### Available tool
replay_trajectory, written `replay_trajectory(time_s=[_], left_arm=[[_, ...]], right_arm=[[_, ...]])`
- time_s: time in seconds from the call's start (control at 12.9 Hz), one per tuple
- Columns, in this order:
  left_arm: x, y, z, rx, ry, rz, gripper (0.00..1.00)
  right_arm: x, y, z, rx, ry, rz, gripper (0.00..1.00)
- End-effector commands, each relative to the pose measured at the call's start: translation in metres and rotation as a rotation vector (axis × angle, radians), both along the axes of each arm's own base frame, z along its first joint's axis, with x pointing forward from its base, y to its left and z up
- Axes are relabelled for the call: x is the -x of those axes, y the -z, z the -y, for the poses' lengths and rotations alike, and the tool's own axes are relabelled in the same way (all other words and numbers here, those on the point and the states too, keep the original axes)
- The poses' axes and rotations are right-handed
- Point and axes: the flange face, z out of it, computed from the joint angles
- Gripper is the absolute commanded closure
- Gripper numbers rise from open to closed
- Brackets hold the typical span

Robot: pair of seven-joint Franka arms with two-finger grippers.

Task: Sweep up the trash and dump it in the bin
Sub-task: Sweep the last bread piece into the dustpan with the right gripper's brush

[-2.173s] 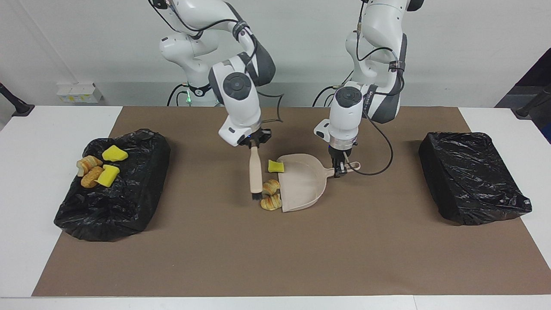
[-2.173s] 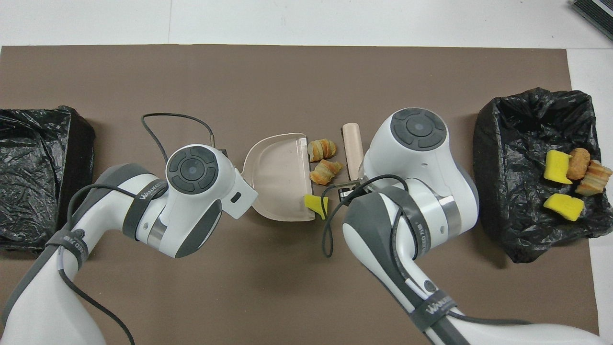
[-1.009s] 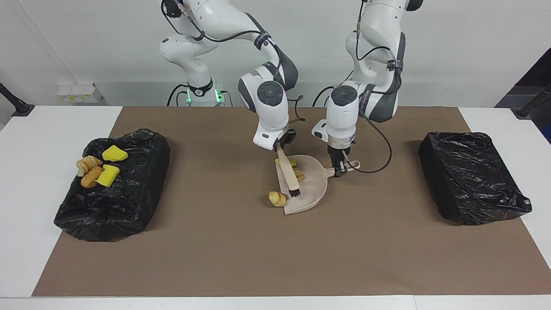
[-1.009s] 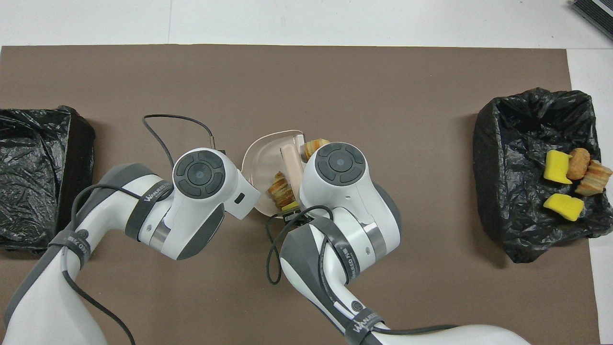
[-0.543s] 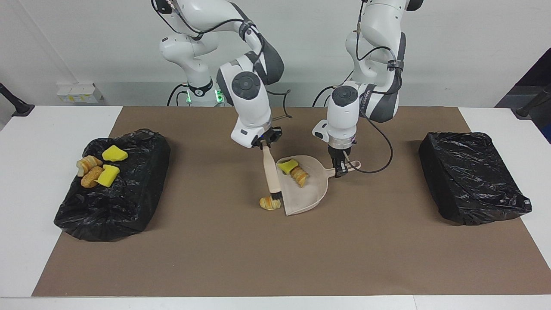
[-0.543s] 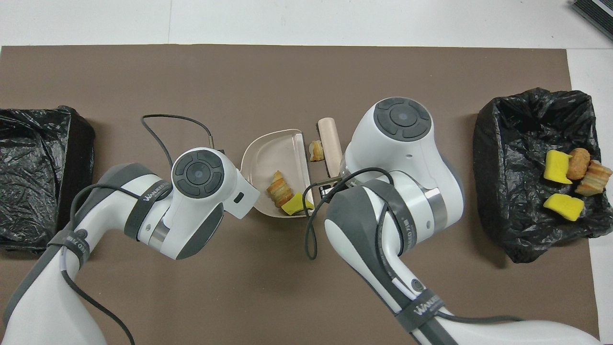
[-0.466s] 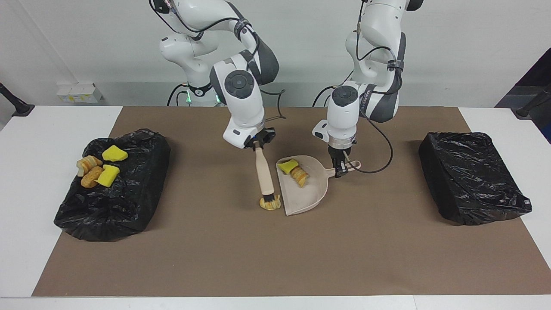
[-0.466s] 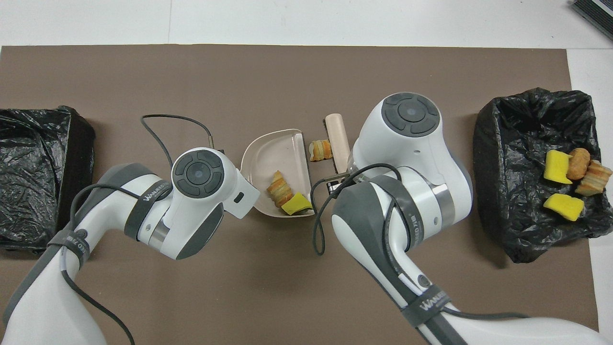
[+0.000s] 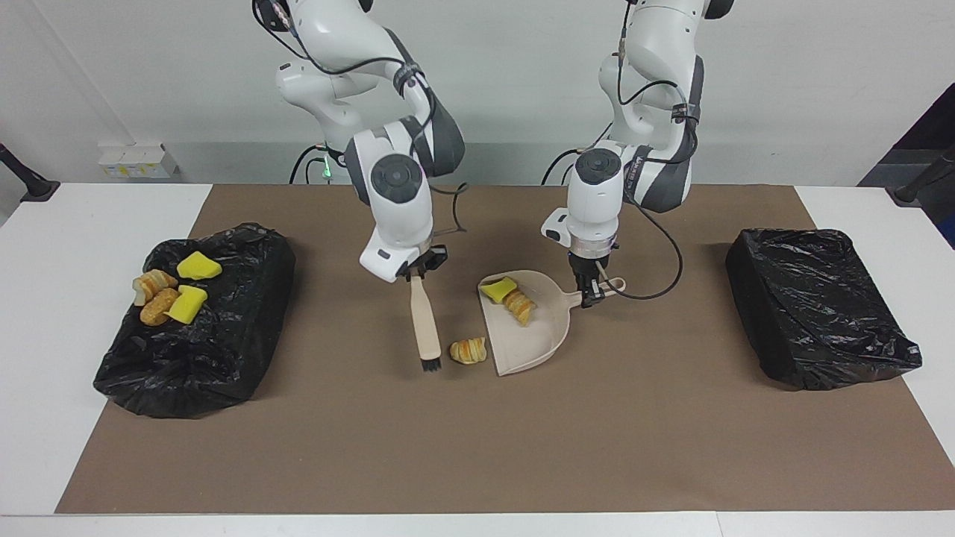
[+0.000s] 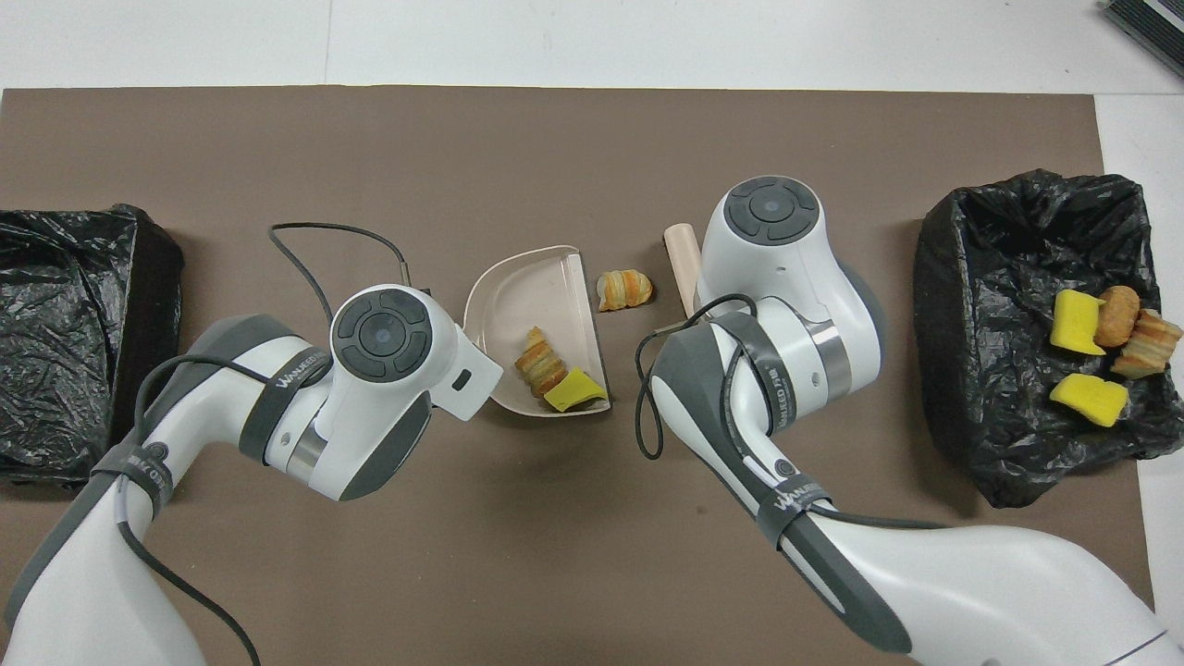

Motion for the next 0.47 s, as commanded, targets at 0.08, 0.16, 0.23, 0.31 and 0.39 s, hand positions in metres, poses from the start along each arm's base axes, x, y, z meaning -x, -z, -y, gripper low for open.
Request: replay_trajectory(time_s=[0.08,0.16,0.23,0.31,0.39], left_arm=[[0.005,-0.002,-0.008,-0.02,-0.017,0.011,1.0],[0.005,-0.001,-0.009,-0.021,-0.018,0.01,1.0],[0.005,-0.001,-0.009,-0.021,-0.018,0.01,1.0],[0.004,-0.002,-0.009,-0.019,-0.02,0.013,1.0],[0.004,-0.002,-0.009,-0.019,-0.02,0.013,1.0]], right_arm=[[0.014,-0.003,-0.054,-0.091,-0.025,0.028,1.0],[0.016,-0.005,-0.06,-0.131,-0.022,0.015,1.0],[0.017,-0.007,-0.063,-0.156,-0.018,0.006,1.0],[0.019,-0.01,-0.072,-0.208,-0.028,0.0,1.0],[0.013,-0.017,-0.075,-0.296,0.02,0.017,1.0]])
